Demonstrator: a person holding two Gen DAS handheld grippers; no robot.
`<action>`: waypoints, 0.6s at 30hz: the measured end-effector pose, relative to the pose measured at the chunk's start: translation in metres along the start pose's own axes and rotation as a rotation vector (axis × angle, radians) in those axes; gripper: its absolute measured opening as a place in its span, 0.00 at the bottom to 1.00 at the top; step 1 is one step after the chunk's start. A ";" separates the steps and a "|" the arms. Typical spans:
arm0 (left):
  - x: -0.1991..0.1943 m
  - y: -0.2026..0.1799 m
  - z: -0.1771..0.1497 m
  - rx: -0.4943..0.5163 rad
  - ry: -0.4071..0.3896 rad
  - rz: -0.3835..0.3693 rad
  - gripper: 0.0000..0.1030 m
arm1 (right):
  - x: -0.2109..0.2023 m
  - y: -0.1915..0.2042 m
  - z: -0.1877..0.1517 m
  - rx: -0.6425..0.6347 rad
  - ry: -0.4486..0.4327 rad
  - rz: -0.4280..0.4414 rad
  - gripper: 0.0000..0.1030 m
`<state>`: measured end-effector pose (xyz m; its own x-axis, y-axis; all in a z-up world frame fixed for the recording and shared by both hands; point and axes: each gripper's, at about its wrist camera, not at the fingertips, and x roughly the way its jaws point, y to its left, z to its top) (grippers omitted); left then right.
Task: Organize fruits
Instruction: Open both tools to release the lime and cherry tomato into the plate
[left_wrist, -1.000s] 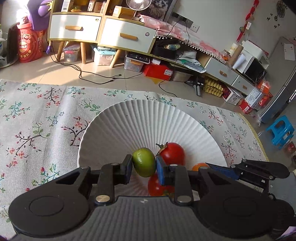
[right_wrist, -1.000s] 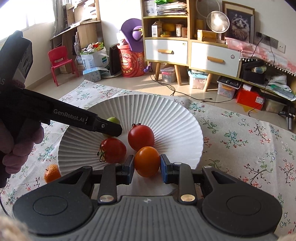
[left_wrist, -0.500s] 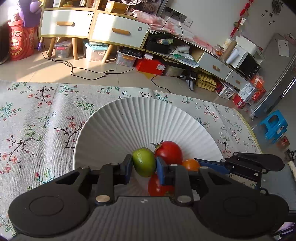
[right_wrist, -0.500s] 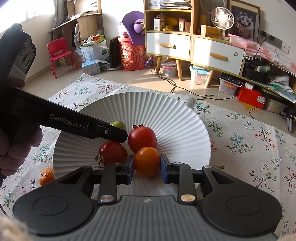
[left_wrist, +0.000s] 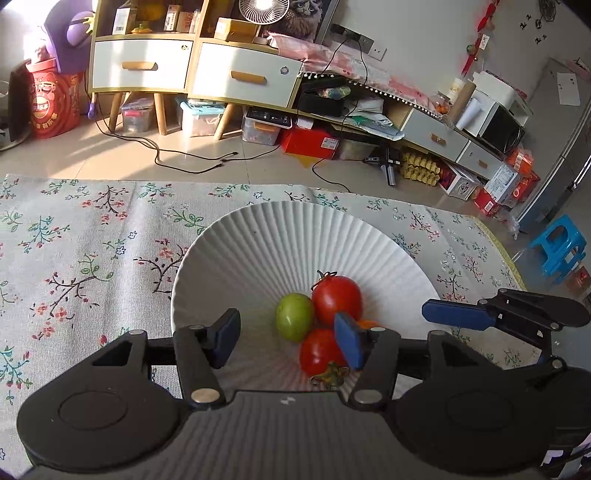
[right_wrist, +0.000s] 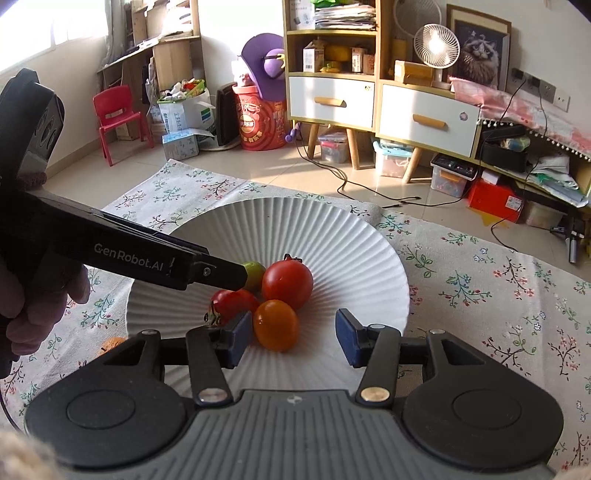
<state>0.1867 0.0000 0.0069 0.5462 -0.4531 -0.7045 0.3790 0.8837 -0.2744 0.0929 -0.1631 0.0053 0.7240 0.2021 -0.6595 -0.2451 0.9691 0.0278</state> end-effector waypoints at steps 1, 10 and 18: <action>-0.003 0.000 -0.001 0.000 -0.005 0.009 0.60 | -0.003 -0.001 0.000 0.004 -0.004 -0.002 0.51; -0.024 -0.006 -0.012 0.015 -0.040 0.037 0.76 | -0.024 -0.004 -0.006 0.039 -0.026 -0.010 0.67; -0.034 -0.012 -0.027 0.041 -0.048 0.064 0.85 | -0.039 -0.004 -0.010 0.054 -0.044 -0.009 0.78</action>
<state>0.1439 0.0078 0.0163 0.6051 -0.4016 -0.6874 0.3716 0.9061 -0.2022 0.0588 -0.1763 0.0236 0.7537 0.1982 -0.6266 -0.2043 0.9769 0.0632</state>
